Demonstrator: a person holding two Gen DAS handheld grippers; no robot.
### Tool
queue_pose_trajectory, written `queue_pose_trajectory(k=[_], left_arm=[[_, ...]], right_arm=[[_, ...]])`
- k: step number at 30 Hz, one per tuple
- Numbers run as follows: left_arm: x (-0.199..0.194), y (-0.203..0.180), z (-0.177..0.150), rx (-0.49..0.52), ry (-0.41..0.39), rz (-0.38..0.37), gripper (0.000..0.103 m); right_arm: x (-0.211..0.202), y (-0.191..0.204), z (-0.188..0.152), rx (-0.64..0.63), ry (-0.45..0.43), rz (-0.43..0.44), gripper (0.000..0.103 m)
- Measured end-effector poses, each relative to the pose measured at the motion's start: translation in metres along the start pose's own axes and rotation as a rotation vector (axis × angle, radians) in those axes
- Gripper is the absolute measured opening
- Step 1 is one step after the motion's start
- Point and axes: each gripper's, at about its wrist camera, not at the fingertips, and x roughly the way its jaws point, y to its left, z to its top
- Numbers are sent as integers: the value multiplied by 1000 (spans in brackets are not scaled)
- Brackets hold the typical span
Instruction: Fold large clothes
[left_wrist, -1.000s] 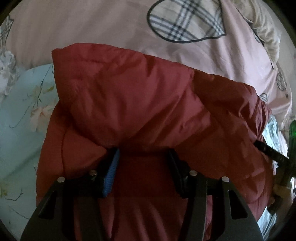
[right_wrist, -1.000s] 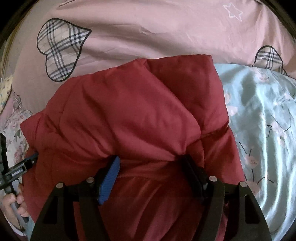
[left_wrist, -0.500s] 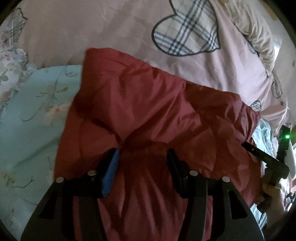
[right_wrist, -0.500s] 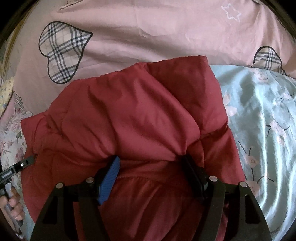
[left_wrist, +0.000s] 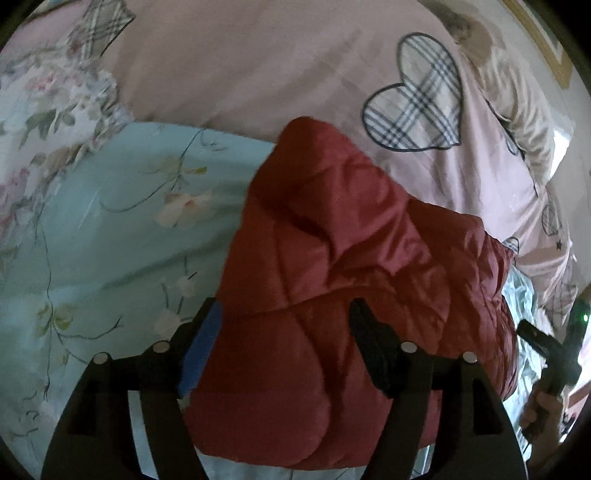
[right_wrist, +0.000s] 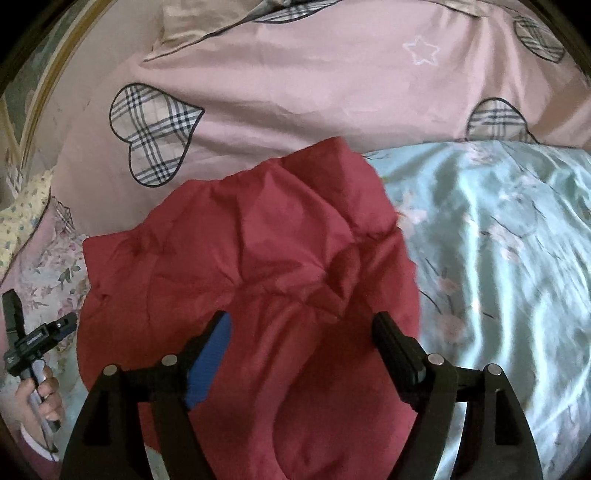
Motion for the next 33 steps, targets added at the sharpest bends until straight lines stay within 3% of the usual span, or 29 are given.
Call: queue_pose_trajectory(k=[10, 15, 21, 29, 33], left_arm=[[12, 24, -6, -77, 53, -49, 75], [20, 35, -7, -132, 78, -92, 82], [30, 38, -6, -175, 104, -133, 85], [57, 35, 0, -212, 153, -194, 87], [70, 25, 2, -185, 173, -198, 96]], right_arm=[[-6, -36, -11, 89, 13, 5, 87], [9, -61, -13, 200, 54, 62, 87], [30, -81, -13, 307, 74, 177, 90], [60, -89, -13, 350, 151, 262, 94], [68, -83, -10, 322, 202, 284, 98]])
